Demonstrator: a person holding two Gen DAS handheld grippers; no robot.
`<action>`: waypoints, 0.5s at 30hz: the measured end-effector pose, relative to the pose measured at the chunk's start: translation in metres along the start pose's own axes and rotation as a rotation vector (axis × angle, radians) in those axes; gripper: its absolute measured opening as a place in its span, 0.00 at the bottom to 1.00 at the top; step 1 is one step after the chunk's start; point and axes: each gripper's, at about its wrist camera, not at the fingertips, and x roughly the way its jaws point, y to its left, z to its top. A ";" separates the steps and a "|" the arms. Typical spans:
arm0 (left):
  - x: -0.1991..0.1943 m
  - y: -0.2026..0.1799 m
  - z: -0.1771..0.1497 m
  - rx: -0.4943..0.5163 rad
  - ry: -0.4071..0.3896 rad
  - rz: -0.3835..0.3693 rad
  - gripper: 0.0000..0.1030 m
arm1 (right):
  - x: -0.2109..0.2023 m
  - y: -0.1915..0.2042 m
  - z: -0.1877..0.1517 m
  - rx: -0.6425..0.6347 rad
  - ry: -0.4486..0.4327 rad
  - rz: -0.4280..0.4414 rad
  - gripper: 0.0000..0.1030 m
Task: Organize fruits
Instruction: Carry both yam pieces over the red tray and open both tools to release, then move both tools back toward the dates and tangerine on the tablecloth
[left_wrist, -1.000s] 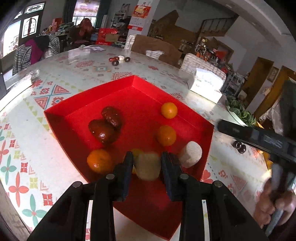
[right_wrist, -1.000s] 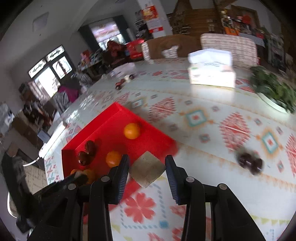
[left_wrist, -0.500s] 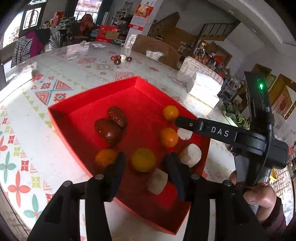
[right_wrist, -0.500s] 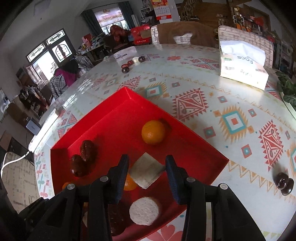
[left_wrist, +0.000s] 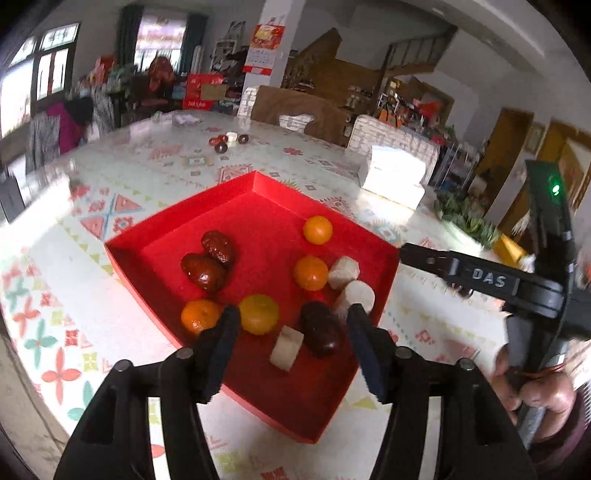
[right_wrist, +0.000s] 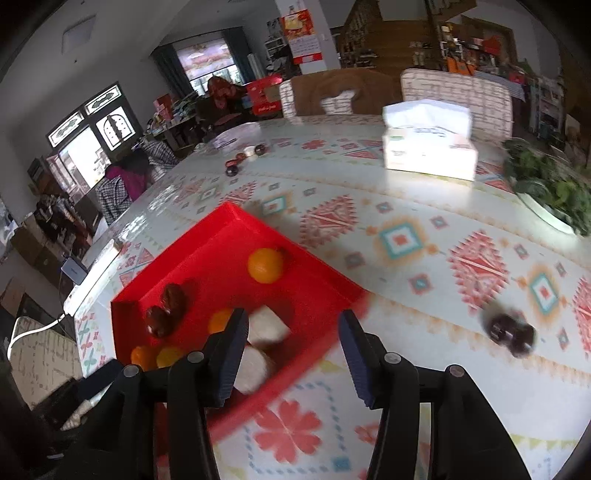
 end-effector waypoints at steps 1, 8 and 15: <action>-0.002 -0.005 -0.001 0.022 -0.003 0.015 0.59 | -0.004 -0.004 -0.003 0.003 -0.003 -0.007 0.54; -0.012 -0.043 -0.013 0.126 -0.023 0.076 0.60 | -0.032 -0.040 -0.030 0.046 -0.007 -0.040 0.54; -0.020 -0.068 -0.018 0.173 -0.037 0.093 0.60 | -0.061 -0.066 -0.048 0.059 -0.033 -0.080 0.58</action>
